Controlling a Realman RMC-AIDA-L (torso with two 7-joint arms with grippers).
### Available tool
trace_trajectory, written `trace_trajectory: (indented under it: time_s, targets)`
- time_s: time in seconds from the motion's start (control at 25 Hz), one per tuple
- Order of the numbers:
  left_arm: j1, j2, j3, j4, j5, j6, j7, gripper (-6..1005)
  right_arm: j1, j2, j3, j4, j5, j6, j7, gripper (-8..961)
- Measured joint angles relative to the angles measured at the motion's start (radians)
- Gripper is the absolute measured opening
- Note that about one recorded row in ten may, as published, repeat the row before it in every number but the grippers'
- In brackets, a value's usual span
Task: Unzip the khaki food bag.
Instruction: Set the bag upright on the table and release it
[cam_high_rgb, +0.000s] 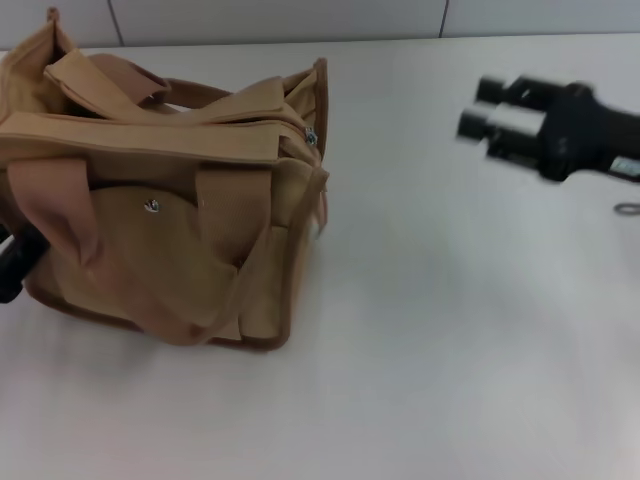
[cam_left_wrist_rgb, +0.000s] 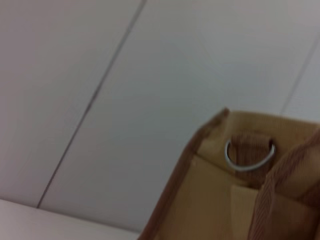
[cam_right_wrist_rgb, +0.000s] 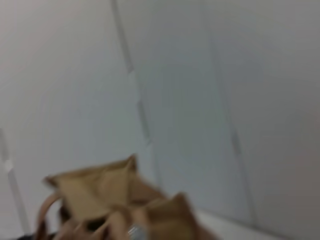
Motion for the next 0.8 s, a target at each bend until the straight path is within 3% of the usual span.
trace_trajectory:
  time_s: [0.2,0.4,0.52,0.6,0.72,0.8]
  targets:
    - [-0.018,0.033,0.025,0.073,0.151,-0.028,0.008,510,0.001,0.006,-0.091,-0.033,0.0,-0.001,0.004,566]
    - [-0.048,0.084,0.026,0.127,0.312,0.144,-0.026,736,0.001,0.004,-0.103,-0.034,0.0,-0.008,0.004,566]
    - [-0.071,0.112,0.027,0.149,0.379,0.278,-0.052,742,0.0,0.002,-0.104,-0.035,-0.006,-0.017,0.005,566]
    - [-0.087,0.118,0.027,0.162,0.419,0.339,-0.073,746,0.0,0.001,-0.104,-0.037,-0.017,-0.03,0.005,566]
    - [-0.117,0.113,0.027,0.173,0.472,0.394,-0.1,752,0.001,-0.001,-0.104,-0.041,-0.024,-0.048,0.006,570]
    - [-0.142,0.098,0.027,0.174,0.502,0.4,-0.114,754,0.002,-0.001,-0.105,-0.047,-0.026,-0.057,0.008,572]
